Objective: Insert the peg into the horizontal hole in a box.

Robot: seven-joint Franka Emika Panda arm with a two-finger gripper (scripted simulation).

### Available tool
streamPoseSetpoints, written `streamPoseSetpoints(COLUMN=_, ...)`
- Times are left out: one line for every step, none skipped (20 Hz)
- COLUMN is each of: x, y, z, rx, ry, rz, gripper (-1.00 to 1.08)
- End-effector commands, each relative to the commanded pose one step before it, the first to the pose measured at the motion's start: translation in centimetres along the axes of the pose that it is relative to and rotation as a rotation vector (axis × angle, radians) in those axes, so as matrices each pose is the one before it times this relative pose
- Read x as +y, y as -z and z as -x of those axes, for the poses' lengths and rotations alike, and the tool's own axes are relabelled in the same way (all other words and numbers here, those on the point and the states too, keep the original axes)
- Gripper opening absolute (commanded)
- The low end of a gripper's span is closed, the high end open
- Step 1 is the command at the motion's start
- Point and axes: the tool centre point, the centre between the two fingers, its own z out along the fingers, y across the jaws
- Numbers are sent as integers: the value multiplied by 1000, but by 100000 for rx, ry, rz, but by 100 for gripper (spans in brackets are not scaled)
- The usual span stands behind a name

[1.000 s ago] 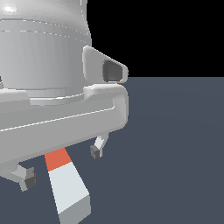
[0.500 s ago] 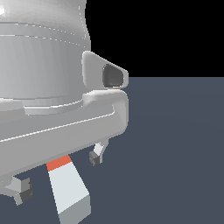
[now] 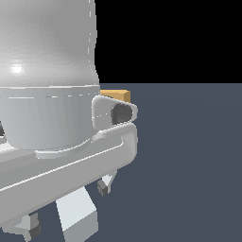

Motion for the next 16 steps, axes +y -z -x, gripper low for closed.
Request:
streamPoseSetpoints(x=22, y=-1010, z=4, rx=-34, ry=110, rz=18, gripper=100)
streamPoseSetpoints(x=3, y=-257, z=24, rx=0, ry=0, rz=0, gripper=100)
streamPoseSetpoints(x=8, y=-192, z=26, rx=0, ry=0, rz=0, gripper=100)
streamPoseSetpoints(x=11, y=-130, z=24, rx=0, ry=0, rz=0, gripper=100)
streamPoseSetpoints(x=10, y=-74, z=18, rx=0, ry=0, rz=0, gripper=100)
streamPoseSetpoints(x=4, y=-23, z=7, rx=0, ry=0, rz=0, gripper=100)
streamPoseSetpoints(x=0, y=0, z=0, rx=0, ry=0, rz=0, gripper=-100)
streamPoseSetpoints(x=0, y=0, z=0, rx=0, ry=0, rz=0, gripper=-100)
streamPoseSetpoints(x=0, y=0, z=0, rx=0, ry=0, rz=0, gripper=-100)
streamPoseSetpoints(x=0, y=0, z=0, rx=0, ry=0, rz=0, gripper=-100)
streamPoseSetpoints(x=0, y=0, z=0, rx=0, ry=0, rz=0, gripper=-100)
streamPoseSetpoints(x=0, y=0, z=0, rx=0, ry=0, rz=0, gripper=-100)
streamPoseSetpoints(x=0, y=0, z=0, rx=0, ry=0, rz=0, gripper=-100)
streamPoseSetpoints(x=0, y=0, z=0, rx=0, ry=0, rz=0, gripper=-100)
streamPoseSetpoints(x=0, y=0, z=0, rx=0, ry=0, rz=0, gripper=-100)
streamPoseSetpoints(x=0, y=0, z=0, rx=0, ry=0, rz=0, gripper=-100)
